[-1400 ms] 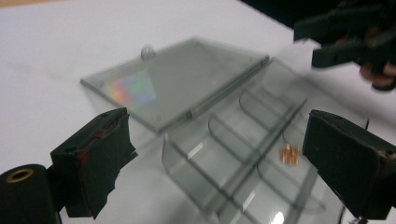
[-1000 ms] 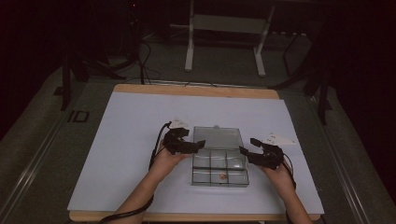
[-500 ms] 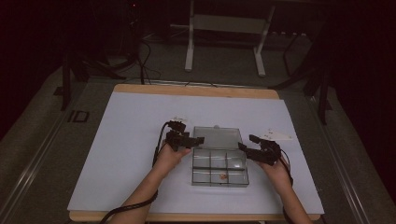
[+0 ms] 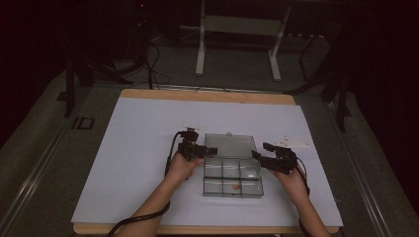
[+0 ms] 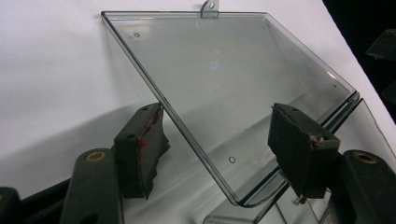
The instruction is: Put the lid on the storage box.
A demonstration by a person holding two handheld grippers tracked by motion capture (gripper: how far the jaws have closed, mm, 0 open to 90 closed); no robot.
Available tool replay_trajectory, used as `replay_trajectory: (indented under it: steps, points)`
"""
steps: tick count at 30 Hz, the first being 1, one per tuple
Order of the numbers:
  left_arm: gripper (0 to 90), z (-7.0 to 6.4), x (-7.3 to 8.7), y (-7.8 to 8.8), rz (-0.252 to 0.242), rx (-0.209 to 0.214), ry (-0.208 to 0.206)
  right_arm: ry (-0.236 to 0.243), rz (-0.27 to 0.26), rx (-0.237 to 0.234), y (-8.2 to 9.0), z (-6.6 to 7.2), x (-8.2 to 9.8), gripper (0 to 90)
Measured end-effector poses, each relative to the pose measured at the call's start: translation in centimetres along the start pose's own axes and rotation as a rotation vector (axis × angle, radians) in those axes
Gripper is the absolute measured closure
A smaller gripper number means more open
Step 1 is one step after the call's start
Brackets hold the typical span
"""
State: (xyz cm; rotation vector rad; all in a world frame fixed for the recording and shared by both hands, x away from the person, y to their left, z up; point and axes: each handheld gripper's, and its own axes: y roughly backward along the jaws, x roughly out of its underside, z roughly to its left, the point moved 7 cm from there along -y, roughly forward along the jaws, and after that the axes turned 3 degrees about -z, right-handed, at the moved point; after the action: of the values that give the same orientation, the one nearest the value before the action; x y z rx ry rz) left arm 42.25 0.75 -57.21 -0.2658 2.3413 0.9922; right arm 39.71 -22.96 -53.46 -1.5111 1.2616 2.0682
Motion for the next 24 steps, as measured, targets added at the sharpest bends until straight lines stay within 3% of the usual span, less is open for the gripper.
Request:
replay_trajectory:
  steps: [4, 9, 24]
  points:
    - [41.5, -0.2, -0.1, 0.1, -0.018, -0.010, -0.027, -0.005, 0.005, 0.000, -0.1, 0.0, 0.0, 37.7]
    - [46.8, -1.1, -0.4, 0.6, -0.048, -0.056, -0.111, -0.003, 0.003, 0.004, -0.1, 0.0, -0.1, 37.8]
    - [59.7, -1.8, -0.4, 1.8, -0.104, -0.107, -0.200, -0.027, 0.024, -0.011, -0.6, -0.4, -0.1, 45.3]
